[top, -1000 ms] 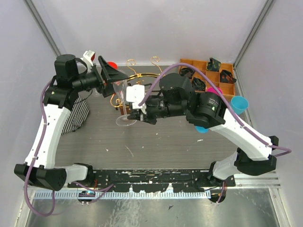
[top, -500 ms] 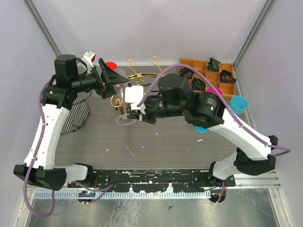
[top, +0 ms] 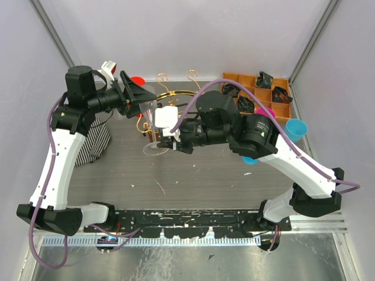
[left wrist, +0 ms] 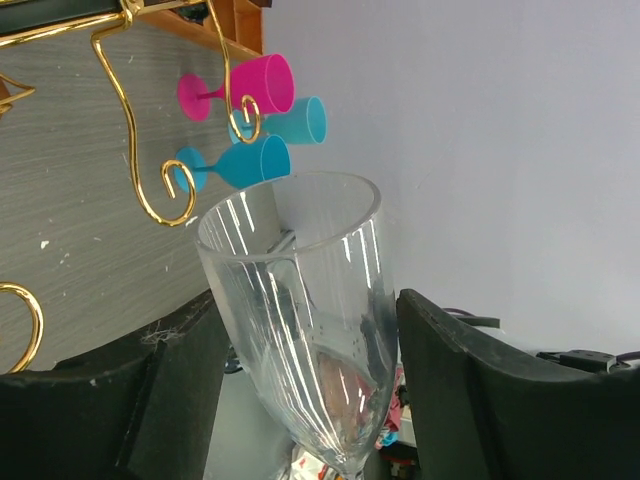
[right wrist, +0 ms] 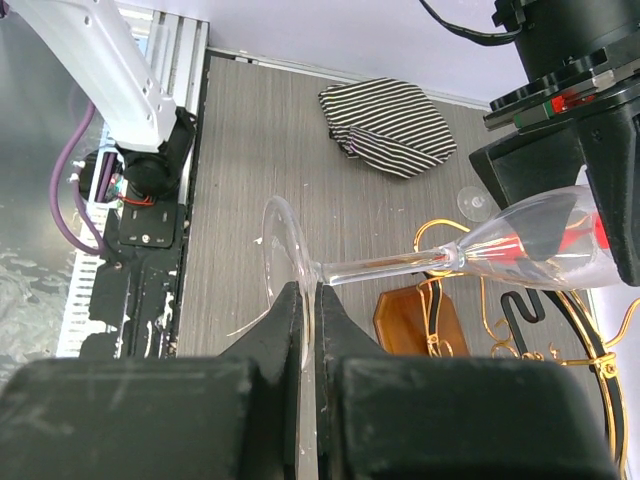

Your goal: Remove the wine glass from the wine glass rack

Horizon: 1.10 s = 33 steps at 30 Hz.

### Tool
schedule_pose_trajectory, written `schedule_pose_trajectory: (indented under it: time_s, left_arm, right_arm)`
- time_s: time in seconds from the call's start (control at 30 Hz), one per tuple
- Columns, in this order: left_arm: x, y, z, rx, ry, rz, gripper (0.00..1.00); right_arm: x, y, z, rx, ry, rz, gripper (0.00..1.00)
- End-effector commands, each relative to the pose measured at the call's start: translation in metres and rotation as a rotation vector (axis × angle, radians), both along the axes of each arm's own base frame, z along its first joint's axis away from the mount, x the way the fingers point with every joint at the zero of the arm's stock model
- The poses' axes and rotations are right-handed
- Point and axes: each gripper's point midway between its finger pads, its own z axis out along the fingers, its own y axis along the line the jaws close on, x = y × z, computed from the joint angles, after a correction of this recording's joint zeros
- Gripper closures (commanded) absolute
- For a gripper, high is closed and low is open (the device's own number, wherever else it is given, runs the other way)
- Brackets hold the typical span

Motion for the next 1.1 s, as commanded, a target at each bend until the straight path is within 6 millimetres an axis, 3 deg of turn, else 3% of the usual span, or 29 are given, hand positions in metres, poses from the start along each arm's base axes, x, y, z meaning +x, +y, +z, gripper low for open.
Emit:
schedule_pose_trajectory:
  time_s: [0.0, 0.33, 0.43, 0.53, 0.63, 0.8, 1.07]
  left_arm:
    - [0.002, -0.001, 0.011, -0.015, -0.055, -0.007, 0.29]
    - [0.004, 0.008, 0.012, 0.039, -0.118, 0.056, 0.38]
    - [0.006, 0.019, 0.011, 0.108, -0.176, 0.109, 0.39]
    - [0.007, 0.029, 0.011, 0.15, -0.214, 0.136, 0.39]
    - [0.011, 0.041, 0.007, 0.175, -0.225, 0.148, 0.38]
    - [0.019, 0.071, 0.002, 0.28, -0.296, 0.215, 0.38]
    - [0.015, 0.093, -0.006, 0.523, -0.432, 0.134, 0.36]
  right_arm:
    - [-0.008, -0.005, 0.037, 0.115, -0.048, 0.024, 0.99]
    - [-0.007, -0.006, 0.036, 0.122, -0.025, 0.004, 0.98]
    - [-0.003, -0.01, 0.037, 0.127, -0.02, -0.031, 0.84]
    - [0.001, -0.015, 0.038, 0.149, -0.015, -0.075, 0.44]
    - [0.006, -0.026, 0.044, 0.18, -0.032, -0.13, 0.22]
    - [0.018, -0.053, 0.058, 0.253, -0.082, -0.251, 0.09]
    - [0.037, -0.071, 0.048, 0.219, -0.118, -0.382, 0.04]
